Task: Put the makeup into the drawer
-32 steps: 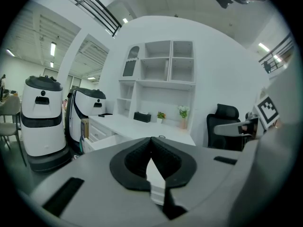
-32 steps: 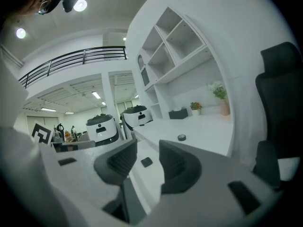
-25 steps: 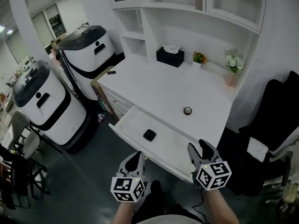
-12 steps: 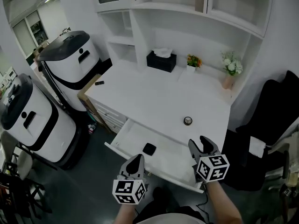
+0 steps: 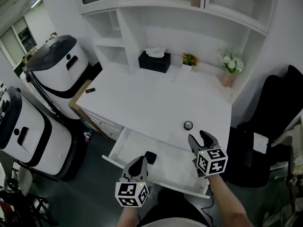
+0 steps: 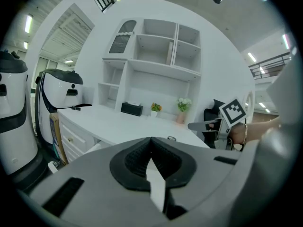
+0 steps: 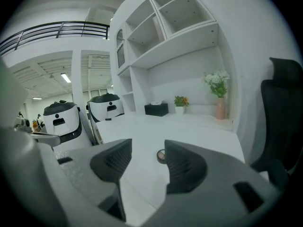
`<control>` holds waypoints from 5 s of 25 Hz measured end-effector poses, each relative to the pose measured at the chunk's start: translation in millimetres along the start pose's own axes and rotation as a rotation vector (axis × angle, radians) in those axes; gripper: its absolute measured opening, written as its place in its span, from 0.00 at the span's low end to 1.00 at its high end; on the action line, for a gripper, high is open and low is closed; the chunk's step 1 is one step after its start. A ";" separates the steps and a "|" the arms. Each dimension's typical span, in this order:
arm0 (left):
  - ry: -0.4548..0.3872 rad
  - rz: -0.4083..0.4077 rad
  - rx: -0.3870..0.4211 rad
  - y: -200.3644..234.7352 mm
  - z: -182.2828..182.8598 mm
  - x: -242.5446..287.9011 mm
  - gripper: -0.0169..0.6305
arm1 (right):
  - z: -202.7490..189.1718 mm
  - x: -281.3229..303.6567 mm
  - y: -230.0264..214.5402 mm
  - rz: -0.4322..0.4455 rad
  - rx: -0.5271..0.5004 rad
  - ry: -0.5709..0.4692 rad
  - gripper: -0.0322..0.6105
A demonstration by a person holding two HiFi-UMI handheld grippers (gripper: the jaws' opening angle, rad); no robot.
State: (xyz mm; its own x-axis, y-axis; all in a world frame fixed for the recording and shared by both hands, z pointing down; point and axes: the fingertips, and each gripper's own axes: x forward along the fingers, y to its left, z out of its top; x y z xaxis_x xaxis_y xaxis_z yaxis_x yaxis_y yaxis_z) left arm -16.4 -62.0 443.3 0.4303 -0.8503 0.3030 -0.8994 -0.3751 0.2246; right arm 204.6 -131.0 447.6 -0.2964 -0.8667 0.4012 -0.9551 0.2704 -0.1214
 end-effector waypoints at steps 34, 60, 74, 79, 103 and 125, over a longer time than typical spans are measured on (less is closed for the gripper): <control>0.082 0.112 -0.063 19.7 -15.6 60.6 0.03 | -56.9 125.5 -46.8 0.042 -0.095 0.283 0.39; 0.067 0.159 -0.041 26.2 -15.7 37.0 0.03 | -62.1 124.2 -43.7 0.014 -0.130 0.333 0.39; 0.039 0.108 -0.029 11.7 -16.9 10.2 0.03 | -56.1 50.9 2.8 0.078 -0.126 0.260 0.39; 0.044 0.073 -0.015 2.4 -24.0 2.2 0.03 | -72.2 20.1 16.7 0.083 -0.121 0.253 0.39; 0.104 -0.030 0.014 -27.2 -56.2 -6.4 0.03 | -176.5 -34.6 27.5 0.084 -0.111 0.401 0.39; 0.155 0.016 -0.015 -7.3 -78.5 -0.5 0.03 | -236.7 1.5 29.2 0.140 -0.199 0.591 0.39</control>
State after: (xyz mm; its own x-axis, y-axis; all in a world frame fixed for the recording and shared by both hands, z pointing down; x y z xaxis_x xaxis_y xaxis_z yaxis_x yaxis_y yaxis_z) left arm -3.9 -29.9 514.2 0.4234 -0.7887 0.4457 -0.9056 -0.3550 0.2322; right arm 177.1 -25.2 659.6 -0.3121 -0.4555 0.8337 -0.8717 0.4863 -0.0607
